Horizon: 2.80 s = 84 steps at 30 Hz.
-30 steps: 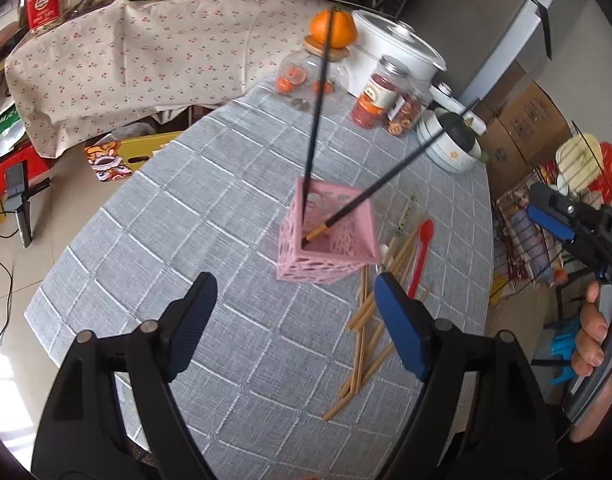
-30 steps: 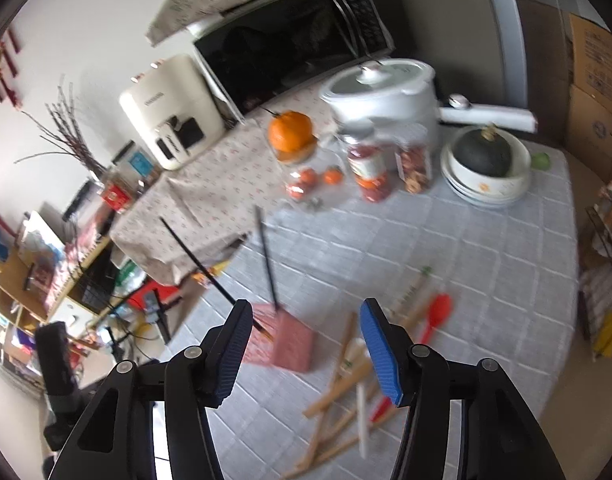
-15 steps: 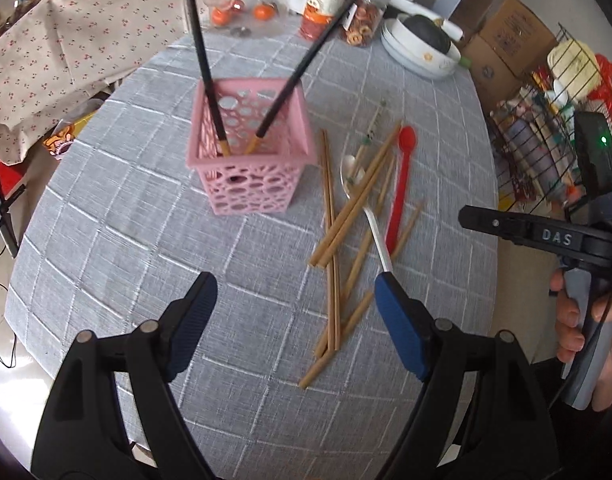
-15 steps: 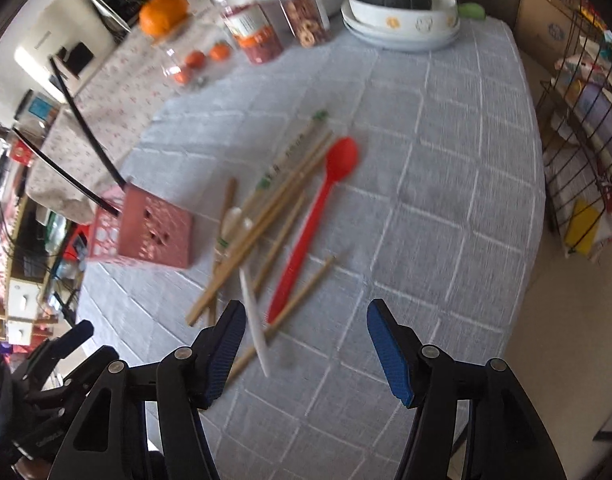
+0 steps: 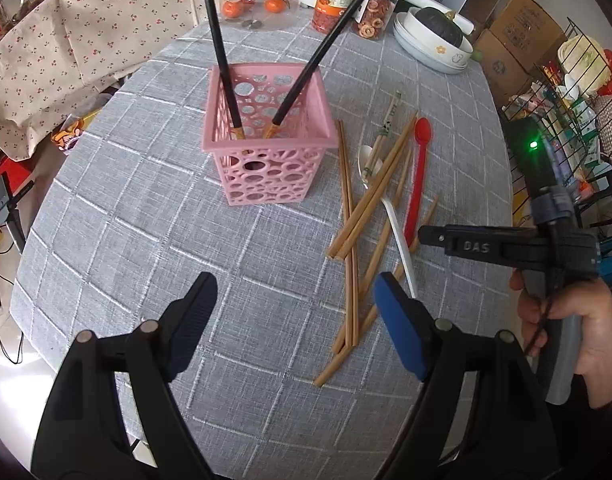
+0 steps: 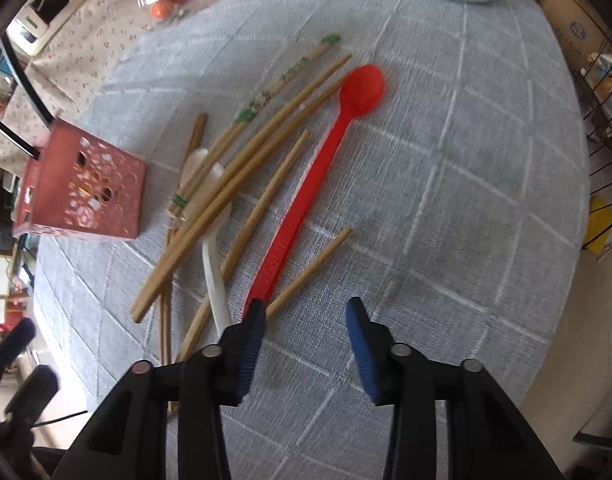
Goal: Organize utensils
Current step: 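Move the right tool over the utensil pile toward a wooden chopstick, then close the right tool on a single wooden chopstick and lift it, then grasp a wooden chopstick with the left tool while the right tool holds its chopstick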
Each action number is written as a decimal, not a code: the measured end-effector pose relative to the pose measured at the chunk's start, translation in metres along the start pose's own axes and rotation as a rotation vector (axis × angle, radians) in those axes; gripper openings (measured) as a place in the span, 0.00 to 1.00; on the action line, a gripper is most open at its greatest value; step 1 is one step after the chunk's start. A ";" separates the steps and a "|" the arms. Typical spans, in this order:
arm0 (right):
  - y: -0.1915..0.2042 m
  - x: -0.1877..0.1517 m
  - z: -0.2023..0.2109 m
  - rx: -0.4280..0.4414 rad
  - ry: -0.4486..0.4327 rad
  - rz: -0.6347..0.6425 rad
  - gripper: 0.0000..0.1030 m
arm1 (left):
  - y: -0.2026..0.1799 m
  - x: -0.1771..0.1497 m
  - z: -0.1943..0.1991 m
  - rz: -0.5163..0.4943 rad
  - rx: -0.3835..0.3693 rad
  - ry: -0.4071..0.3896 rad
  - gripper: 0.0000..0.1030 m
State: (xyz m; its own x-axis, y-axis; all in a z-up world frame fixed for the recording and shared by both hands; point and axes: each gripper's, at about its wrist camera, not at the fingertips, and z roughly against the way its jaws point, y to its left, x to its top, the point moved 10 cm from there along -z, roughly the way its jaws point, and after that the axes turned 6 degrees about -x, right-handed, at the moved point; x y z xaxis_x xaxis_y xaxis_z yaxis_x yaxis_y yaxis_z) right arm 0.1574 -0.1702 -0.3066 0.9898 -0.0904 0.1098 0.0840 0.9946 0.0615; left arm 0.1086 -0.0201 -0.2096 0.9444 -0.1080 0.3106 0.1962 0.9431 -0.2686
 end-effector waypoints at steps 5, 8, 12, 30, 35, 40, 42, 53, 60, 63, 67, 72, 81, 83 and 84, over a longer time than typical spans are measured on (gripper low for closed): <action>0.005 0.000 -0.001 0.046 -0.008 0.000 0.22 | 0.000 0.001 0.003 -0.001 -0.012 -0.010 0.79; 0.007 -0.004 0.000 0.069 -0.001 0.024 0.10 | -0.002 0.003 0.004 -0.012 -0.017 -0.015 0.79; -0.004 -0.014 -0.004 0.065 0.014 0.029 0.02 | -0.005 0.003 0.004 -0.029 -0.015 -0.018 0.79; -0.011 0.002 -0.002 0.123 0.027 -0.095 0.10 | 0.000 0.002 0.005 -0.017 -0.011 -0.022 0.79; 0.002 0.015 -0.008 0.117 0.025 -0.113 0.14 | 0.004 0.001 0.007 -0.008 -0.013 -0.025 0.79; 0.008 0.009 -0.008 0.048 0.017 -0.053 0.14 | 0.006 -0.001 0.009 -0.009 -0.016 -0.025 0.79; 0.014 0.006 -0.010 0.021 0.027 -0.003 0.14 | 0.006 -0.002 0.009 -0.008 -0.017 -0.021 0.79; -0.009 -0.006 -0.010 -0.116 0.046 0.195 0.10 | -0.003 -0.003 0.010 -0.029 -0.025 -0.024 0.79; -0.050 -0.011 0.005 0.022 0.012 0.095 0.06 | -0.024 -0.003 0.007 -0.086 -0.053 -0.022 0.72; -0.067 -0.009 0.027 0.051 -0.037 0.070 0.06 | -0.039 -0.003 0.006 -0.149 -0.059 -0.027 0.59; -0.083 -0.013 0.062 0.088 -0.098 0.054 0.06 | -0.067 0.002 -0.007 -0.224 -0.061 -0.022 0.40; -0.092 -0.015 0.075 0.092 -0.122 0.034 0.06 | -0.098 0.018 -0.031 -0.295 -0.007 -0.010 0.26; -0.101 0.003 0.061 0.109 -0.076 -0.015 0.06 | -0.117 0.089 -0.102 -0.251 0.061 0.056 0.13; -0.103 0.010 0.060 0.115 -0.074 -0.021 0.06 | -0.117 0.105 -0.115 -0.232 0.072 0.061 0.13; -0.104 0.012 0.059 0.118 -0.071 -0.023 0.06 | -0.116 0.112 -0.120 -0.224 0.077 0.066 0.12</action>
State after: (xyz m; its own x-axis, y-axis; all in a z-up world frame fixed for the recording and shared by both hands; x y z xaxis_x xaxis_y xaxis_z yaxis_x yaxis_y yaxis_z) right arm 0.1541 -0.2779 -0.2533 0.9768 -0.1203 0.1770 0.0880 0.9797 0.1803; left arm 0.2229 -0.1798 -0.2535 0.8952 -0.3352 0.2936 0.3844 0.9142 -0.1285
